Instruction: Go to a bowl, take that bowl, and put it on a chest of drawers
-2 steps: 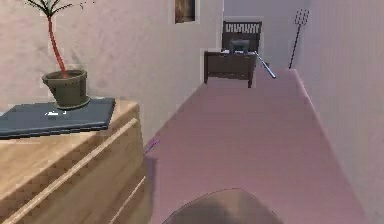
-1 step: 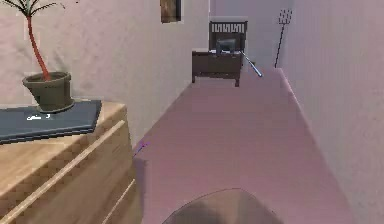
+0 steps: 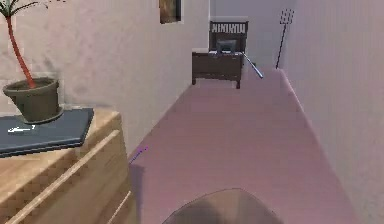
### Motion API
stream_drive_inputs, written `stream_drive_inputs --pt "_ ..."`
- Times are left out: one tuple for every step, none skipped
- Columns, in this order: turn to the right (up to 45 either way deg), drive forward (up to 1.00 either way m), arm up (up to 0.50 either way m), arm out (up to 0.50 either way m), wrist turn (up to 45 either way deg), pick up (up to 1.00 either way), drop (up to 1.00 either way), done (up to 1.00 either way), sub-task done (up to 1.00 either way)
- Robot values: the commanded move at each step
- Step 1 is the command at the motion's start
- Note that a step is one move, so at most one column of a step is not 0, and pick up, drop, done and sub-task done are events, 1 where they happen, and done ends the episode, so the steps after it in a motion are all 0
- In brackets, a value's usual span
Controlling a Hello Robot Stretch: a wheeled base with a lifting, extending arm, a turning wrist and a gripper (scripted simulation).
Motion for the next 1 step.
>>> stream_drive_inputs --pt "-45.0 0.0 0.0 0.0 0.0 0.0 0.0 0.0 0.0"
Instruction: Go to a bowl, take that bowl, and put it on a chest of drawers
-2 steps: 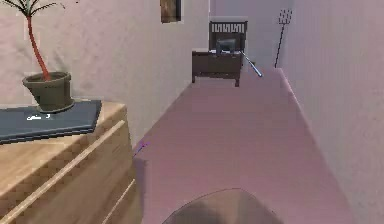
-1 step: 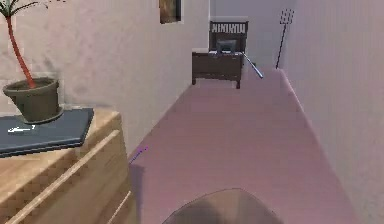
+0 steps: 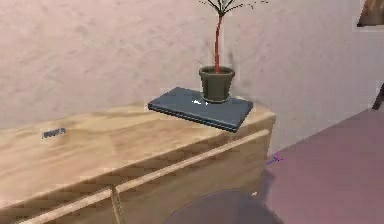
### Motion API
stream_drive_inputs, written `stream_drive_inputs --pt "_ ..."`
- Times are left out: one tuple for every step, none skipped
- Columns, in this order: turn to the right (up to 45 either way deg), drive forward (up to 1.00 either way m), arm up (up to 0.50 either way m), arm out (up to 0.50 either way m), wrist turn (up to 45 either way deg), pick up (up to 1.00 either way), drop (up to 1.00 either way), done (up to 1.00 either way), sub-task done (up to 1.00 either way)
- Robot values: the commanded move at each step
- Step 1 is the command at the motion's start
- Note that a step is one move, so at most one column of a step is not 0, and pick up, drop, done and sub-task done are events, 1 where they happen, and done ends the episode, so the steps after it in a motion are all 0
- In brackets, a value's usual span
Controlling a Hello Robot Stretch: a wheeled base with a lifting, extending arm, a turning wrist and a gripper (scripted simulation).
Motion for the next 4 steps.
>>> stream_drive_inputs --pt "-45.0 0.0 0.0 0.0 0.0 0.0 0.0 0.0 0.0" --pt "-45.0 0.0 0.0 0.0 0.0 0.0 0.0 0.0 0.0" --pt "-6.0 0.0 0.0 0.0 0.0 0.0 0.0 0.0 0.0" --pt "0.0 0.0 0.0 0.48 0.0 0.0 0.0 0.0 0.0"
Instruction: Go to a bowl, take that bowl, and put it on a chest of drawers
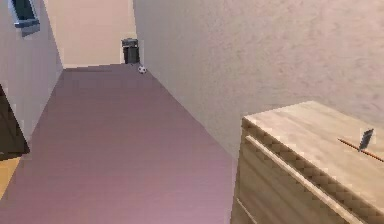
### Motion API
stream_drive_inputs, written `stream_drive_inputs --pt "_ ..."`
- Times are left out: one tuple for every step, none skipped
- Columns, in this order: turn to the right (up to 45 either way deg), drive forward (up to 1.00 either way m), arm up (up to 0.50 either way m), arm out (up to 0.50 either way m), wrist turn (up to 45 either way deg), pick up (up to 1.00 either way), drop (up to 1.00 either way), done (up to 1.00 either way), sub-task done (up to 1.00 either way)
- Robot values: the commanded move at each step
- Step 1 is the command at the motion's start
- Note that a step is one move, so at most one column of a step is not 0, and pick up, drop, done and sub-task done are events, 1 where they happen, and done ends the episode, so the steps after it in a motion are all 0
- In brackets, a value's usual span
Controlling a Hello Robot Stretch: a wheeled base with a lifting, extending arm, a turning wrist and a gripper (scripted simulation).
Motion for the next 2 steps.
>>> stream_drive_inputs --pt "0.0 0.0 0.0 0.0 39.0 0.0 0.0 0.0 0.0" --pt "0.0 0.0 -0.12 0.0 0.0 0.0 0.0 0.0 0.0"
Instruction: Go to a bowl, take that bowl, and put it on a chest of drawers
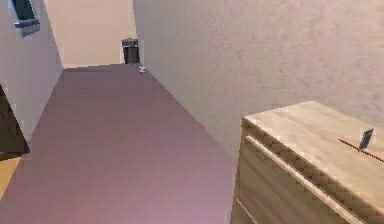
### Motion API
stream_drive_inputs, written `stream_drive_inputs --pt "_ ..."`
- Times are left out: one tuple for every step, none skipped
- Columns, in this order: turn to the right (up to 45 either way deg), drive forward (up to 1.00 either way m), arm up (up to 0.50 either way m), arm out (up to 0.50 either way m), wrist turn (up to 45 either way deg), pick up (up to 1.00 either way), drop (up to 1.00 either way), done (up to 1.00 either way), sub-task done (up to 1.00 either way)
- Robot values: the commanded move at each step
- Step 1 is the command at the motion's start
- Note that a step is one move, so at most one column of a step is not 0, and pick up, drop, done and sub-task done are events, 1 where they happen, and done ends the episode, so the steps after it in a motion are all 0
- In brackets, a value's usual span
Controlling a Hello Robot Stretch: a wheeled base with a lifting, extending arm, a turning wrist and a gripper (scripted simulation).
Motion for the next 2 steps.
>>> stream_drive_inputs --pt "0.0 0.0 0.0 0.0 0.0 0.0 1.0 0.0 0.0" --pt "0.0 0.0 0.0 -0.1 0.0 0.0 0.0 0.0 0.0"
